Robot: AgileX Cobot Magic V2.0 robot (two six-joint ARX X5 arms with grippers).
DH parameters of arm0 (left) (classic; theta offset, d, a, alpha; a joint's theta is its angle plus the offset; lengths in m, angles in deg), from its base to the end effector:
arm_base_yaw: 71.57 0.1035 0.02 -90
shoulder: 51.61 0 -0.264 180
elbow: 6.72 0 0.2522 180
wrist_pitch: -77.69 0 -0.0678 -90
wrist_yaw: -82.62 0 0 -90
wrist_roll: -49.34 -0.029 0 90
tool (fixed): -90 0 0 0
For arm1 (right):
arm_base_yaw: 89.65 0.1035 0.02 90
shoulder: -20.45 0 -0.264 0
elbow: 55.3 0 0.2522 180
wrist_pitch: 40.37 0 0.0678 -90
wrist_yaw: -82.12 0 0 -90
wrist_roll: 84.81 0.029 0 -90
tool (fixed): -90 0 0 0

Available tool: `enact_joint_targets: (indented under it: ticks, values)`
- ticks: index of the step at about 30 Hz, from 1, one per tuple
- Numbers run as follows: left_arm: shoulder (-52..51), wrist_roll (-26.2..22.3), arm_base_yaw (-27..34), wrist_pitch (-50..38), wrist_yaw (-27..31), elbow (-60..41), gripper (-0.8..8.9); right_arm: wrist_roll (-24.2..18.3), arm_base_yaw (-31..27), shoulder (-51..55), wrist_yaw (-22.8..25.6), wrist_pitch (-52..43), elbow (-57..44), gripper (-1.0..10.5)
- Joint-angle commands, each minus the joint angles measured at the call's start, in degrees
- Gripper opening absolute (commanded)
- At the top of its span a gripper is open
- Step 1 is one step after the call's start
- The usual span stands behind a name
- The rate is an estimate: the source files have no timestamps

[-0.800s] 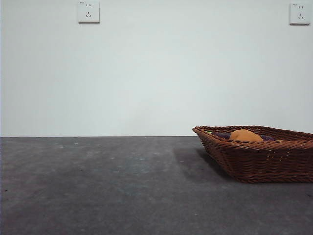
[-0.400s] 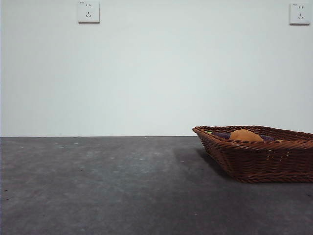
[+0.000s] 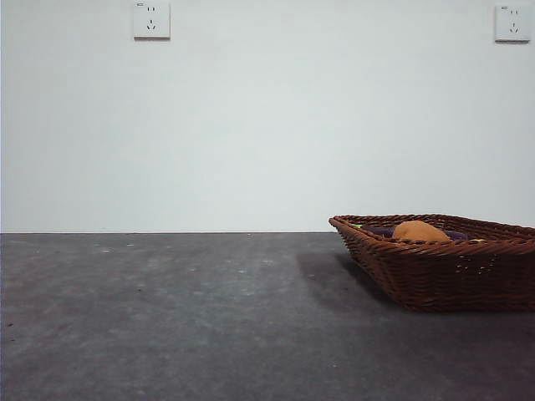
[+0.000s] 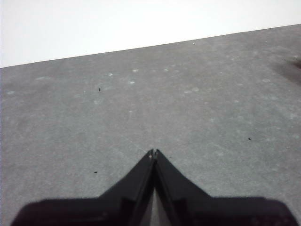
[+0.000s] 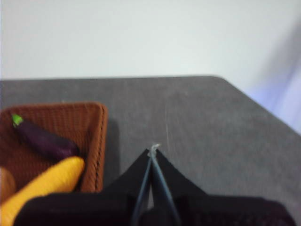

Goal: Help me put the vegetables on the table into the basket

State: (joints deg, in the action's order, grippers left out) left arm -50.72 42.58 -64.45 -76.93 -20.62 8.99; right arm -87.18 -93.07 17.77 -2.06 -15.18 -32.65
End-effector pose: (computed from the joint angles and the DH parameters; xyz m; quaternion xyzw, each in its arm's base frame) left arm 0.0943 0.0051 0.1545 0.0424 0.0873 -0.0584 0.9936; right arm 0.0892 -0.0083 0.1932 -0.0215 0.0472 -0.0795 0.9955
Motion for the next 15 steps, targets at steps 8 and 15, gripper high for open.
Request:
enact_joint_targets:
  ticks: [8, 15]
  values:
    - [0.04, 0.52, 0.09, -0.48, -0.24, -0.70, -0.04, 2.16, 0.02, 2.23, 0.20, -0.66, -6.93, 0.0]
    - [0.04, 0.52, 0.09, -0.48, -0.24, -0.68, -0.04, 2.36, 0.02, 2.23, -0.28, -0.24, -7.72, 0.0]
